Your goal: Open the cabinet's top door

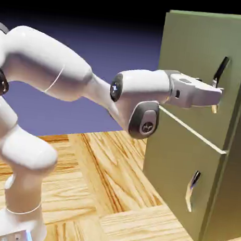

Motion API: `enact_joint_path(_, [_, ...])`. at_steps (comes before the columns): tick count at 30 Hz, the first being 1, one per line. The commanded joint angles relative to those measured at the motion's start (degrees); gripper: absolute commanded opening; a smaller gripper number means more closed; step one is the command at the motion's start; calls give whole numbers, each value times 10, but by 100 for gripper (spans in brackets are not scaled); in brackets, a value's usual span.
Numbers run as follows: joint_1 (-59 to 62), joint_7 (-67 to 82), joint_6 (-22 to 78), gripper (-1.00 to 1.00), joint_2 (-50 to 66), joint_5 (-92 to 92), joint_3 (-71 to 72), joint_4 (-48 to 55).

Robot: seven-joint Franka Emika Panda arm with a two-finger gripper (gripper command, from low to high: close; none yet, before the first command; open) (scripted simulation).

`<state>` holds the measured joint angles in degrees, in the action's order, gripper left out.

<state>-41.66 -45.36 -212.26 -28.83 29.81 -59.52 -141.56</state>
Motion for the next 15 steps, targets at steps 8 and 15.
enact_joint_path(8, [98, 29, -13, -100, 1, -68, 100, -44])
enact_joint_path(15, [230, 77, -22, -100, -24, -176, 245, -108])
